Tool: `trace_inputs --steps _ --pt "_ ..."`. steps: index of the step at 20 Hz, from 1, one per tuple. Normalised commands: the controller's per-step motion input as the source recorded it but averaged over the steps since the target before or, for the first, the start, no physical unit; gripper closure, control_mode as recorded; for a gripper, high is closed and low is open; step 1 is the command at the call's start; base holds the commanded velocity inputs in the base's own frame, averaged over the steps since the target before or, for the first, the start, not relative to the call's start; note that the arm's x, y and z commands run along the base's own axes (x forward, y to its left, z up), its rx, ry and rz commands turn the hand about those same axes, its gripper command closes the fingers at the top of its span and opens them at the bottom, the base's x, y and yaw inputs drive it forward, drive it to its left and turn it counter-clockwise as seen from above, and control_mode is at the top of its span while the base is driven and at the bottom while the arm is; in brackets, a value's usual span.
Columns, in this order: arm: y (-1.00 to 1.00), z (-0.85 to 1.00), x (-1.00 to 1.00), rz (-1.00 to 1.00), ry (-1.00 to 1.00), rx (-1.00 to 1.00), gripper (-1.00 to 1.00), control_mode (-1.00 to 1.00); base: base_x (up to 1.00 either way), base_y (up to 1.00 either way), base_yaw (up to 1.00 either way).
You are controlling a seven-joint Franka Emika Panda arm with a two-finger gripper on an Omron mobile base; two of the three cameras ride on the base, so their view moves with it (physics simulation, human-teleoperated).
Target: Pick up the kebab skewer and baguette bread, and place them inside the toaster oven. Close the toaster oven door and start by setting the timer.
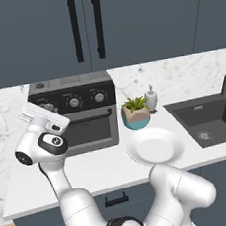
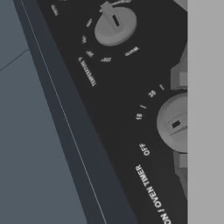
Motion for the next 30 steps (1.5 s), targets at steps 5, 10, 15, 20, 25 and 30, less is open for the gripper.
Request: trace_inputs --steps 5,10,15,20,25,30 --pt "0.03 -0.03 -0.22 -0.37 -0.06 0.6 1.0 -1.0 0.0 0.0 0.0" --pt "0.01 0.0 -0.21 -0.37 -0.04 0.6 1.0 -1.0 0.0 0.0 0.0" --pt "0.0 0.0 -0.22 -0.38 -0.02 0.6 1.0 -1.0 0.0 0.0 0.0" --pt "0.09 0.0 -0.36 -0.39 -0.01 0.59 1.0 -1.0 0.0 0.0 0.0" --pt "0.16 0.0 -0.53 -0.38 -0.02 0.58 1.0 -1.0 0.0 0.0 0.0" --pt "0.08 0.0 -0.32 -0.39 0.0 0.57 1.0 -1.0 0.0 0.0 0.0"
